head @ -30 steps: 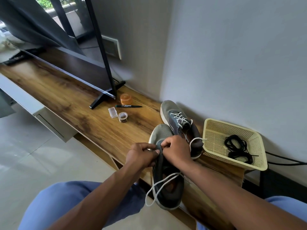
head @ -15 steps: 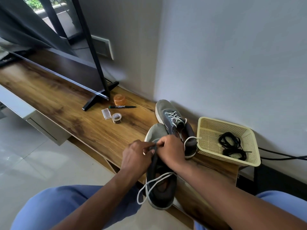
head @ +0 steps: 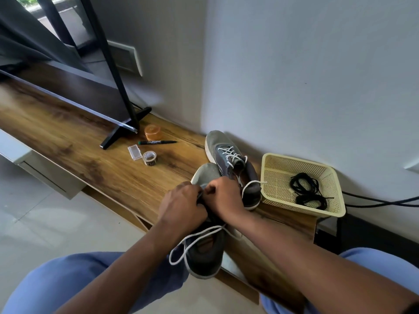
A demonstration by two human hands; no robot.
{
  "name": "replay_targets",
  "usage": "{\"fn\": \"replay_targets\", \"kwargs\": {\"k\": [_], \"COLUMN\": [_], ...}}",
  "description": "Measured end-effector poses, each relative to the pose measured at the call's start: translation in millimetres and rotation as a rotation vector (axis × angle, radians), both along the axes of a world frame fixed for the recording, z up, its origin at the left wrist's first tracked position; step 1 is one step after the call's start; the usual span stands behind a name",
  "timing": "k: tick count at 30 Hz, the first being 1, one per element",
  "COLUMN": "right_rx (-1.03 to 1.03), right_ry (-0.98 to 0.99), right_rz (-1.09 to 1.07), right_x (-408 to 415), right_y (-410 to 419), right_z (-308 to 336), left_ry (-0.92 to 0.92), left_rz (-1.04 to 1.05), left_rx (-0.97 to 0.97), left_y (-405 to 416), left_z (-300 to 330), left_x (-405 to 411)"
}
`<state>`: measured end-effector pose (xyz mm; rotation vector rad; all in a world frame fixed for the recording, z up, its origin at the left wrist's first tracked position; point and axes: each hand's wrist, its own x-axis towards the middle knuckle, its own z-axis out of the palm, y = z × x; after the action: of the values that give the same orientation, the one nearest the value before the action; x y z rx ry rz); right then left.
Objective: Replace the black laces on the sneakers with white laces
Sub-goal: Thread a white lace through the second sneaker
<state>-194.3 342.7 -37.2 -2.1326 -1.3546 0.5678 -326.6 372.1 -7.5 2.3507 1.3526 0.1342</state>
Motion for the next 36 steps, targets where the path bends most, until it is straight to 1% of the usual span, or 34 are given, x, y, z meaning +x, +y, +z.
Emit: {"fn": "replay_targets", "kwargs": {"k": [3,5,9,13,19,23,29,34,36], "right_rx": [0.036,0.045,0.029,0.066,0.156,0.151,0.186,0.139,0.133], "right_ry": [-0.045,-0.096,-0.158,-0.202,-0.189,-0.181,-0.097,-0.009,-0.011], "right_rz": [0.011,0.027,0.045,0.027,-0.005,-0.019,-0.052,-0.079,-0.089], "right_x": [0.9,2.2,-0.5,-3.3,-7.4,-8.1,-7.2,-5.7,-5.7], "right_y": [0.3,0.5,-1.2,-1.9,-5.3,-5.4,-5.2,-6.1,-6.5], "right_z": [-1.7,-1.6,-3.6,-4.4,-7.1,-7.0,-2.9,-3.0,-3.5], "left_ry": [0.008,0.008,-0.015,-0.101,-0.186,-0.224,-0.249,-0.251,-0.246], "left_rz": [0.071,0.092,0.135,0.209,0.302,0.325,0.332,0.351,0.351], "left_rx": [0.094,0.117,0.119,0.051,-0.052,-0.091,-0.1,-0.1,-0.099], "left_y": [5.0,8.1,8.8,12.5,16.7,15.2,14.7,14.0,12.8], "left_z": [-0.1,-0.5,-7.5,-13.2,-16.2,-17.6,-20.9,-21.2,-20.5], "left_x": [6.2,10.4,11.0,9.1,4.2,3.9,4.5,6.9,7.7]}}
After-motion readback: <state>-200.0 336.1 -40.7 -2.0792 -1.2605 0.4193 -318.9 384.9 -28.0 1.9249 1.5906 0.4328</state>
